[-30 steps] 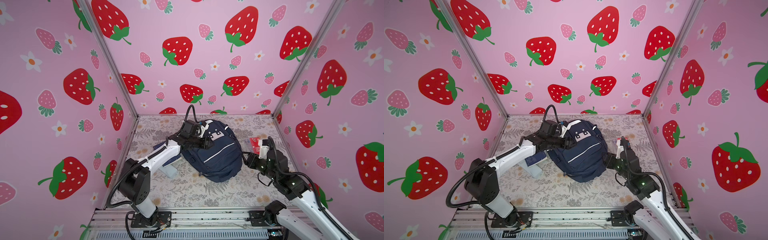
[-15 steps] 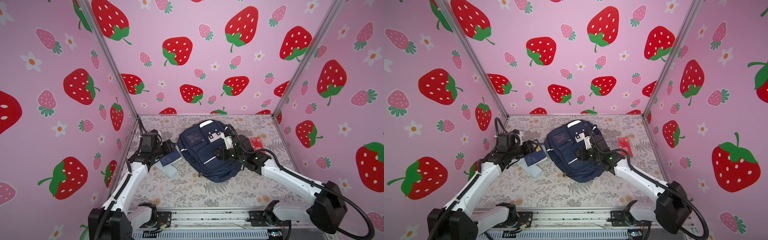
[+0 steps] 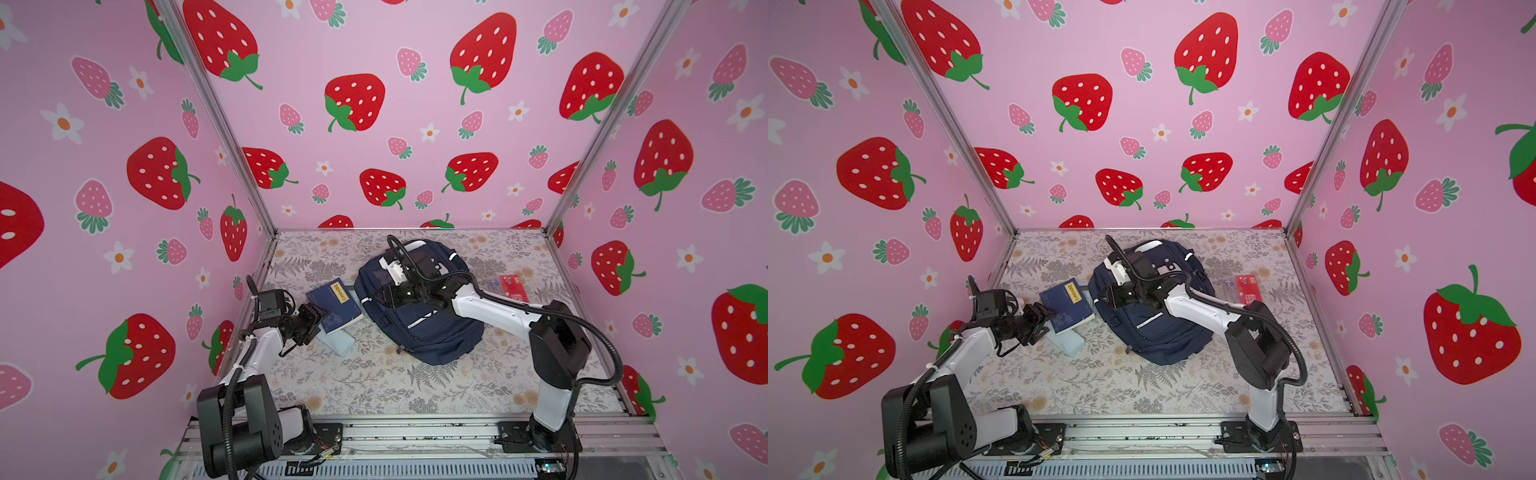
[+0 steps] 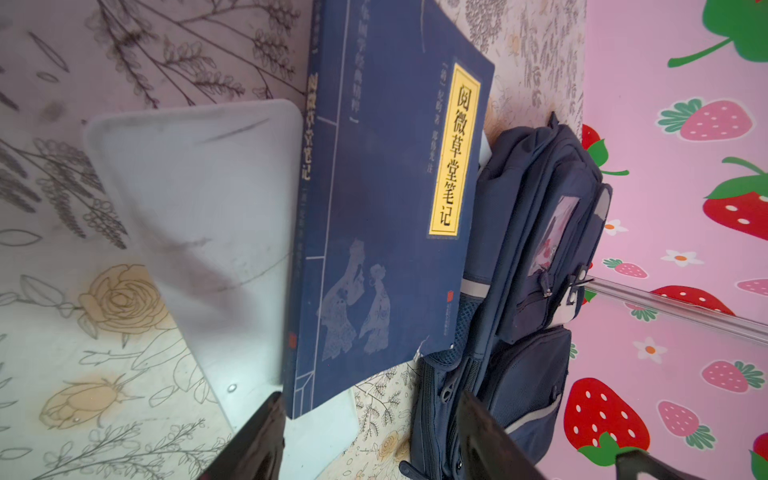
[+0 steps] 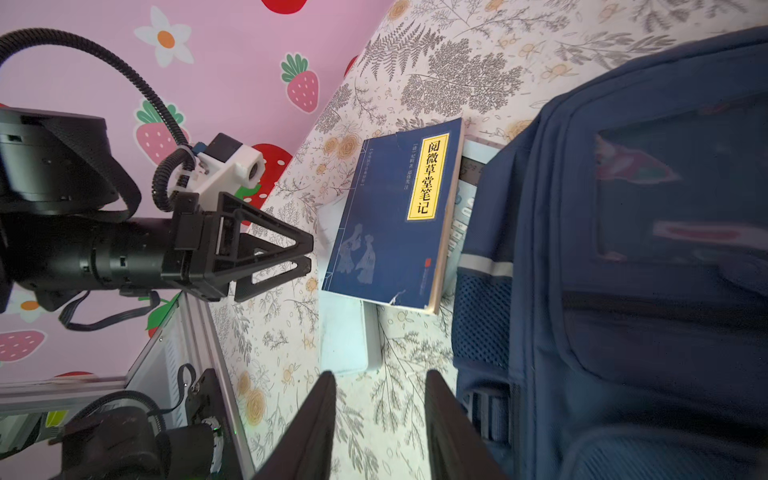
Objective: Pack the student bag
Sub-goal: 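Move both grippers to the blue book leaning on the light blue box, then grasp the blue book's edges with both grippers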
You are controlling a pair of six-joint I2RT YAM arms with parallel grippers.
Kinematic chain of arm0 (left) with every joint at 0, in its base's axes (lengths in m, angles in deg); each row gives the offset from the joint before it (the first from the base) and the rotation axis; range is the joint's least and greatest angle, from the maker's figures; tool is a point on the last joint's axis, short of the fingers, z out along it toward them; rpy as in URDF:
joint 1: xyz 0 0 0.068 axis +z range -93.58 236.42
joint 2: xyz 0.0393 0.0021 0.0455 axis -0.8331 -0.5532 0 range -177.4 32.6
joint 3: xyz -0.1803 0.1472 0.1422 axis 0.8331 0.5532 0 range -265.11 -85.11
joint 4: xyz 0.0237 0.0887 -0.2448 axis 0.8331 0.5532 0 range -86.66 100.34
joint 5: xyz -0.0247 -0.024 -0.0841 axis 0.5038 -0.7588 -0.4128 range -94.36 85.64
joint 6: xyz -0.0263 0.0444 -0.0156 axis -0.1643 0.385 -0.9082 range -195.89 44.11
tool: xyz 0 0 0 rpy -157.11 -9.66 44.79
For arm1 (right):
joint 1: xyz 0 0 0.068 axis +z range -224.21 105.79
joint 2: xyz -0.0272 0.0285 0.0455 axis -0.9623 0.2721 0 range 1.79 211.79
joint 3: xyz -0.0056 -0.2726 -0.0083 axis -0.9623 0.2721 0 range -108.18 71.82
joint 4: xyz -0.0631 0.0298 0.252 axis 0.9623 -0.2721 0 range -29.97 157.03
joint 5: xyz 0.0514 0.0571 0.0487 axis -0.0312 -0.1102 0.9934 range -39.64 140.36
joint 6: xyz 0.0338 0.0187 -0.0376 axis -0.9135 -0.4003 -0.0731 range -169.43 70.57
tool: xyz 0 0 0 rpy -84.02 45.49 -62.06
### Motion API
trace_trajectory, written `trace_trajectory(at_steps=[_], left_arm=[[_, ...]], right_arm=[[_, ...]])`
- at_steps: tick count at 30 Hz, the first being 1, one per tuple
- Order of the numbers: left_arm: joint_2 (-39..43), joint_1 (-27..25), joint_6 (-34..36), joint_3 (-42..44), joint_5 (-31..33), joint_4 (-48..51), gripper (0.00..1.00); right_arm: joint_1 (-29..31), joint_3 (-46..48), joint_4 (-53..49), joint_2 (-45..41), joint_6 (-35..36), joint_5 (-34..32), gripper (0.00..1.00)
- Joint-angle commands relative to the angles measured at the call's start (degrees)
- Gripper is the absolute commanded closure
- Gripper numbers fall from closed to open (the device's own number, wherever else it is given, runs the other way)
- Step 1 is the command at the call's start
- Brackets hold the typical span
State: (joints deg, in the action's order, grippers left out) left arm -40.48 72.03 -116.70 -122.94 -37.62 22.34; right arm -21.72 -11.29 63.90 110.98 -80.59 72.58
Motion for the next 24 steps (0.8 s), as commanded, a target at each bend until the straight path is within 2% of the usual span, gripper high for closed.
trace_trajectory(at_steps=[1, 3, 6, 11, 15, 17, 24], left_arm=[[-1.1, 0.4, 1.0, -3.1, -1.4, 2.3, 0.33], [-2.1, 0.4, 1.8, -4.1, -0.3, 3.8, 0.32], [-3.4, 0.4, 2.3, -5.2, 0.0, 5.1, 0.24], [-5.6, 0.5, 4.4, -7.6, 3.2, 8.9, 0.22], [-6.0, 0.5, 4.3, -7.5, 3.3, 8.6, 0.22], [-6.8, 0.5, 4.4, -7.8, 3.5, 8.7, 0.23], [-8.1, 0.5, 4.0, -7.6, 3.0, 8.2, 0.24]], right_arm=[[0.4, -5.5, -1.3, 5.7, 0.8, 2.6, 0.62], [0.4, -8.7, -1.6, 9.7, 0.8, 3.3, 0.65], [0.6, -15.5, -4.5, 16.4, 0.7, 4.7, 0.65], [1.3, -27.2, -12.4, 26.3, 2.1, 1.8, 0.57], [1.3, -30.7, -13.8, 30.7, 1.7, 0.9, 0.57], [1.3, -31.4, -13.7, 31.9, 1.8, 1.5, 0.60], [2.8, -31.1, -13.3, 32.7, 2.7, 3.9, 0.79]])
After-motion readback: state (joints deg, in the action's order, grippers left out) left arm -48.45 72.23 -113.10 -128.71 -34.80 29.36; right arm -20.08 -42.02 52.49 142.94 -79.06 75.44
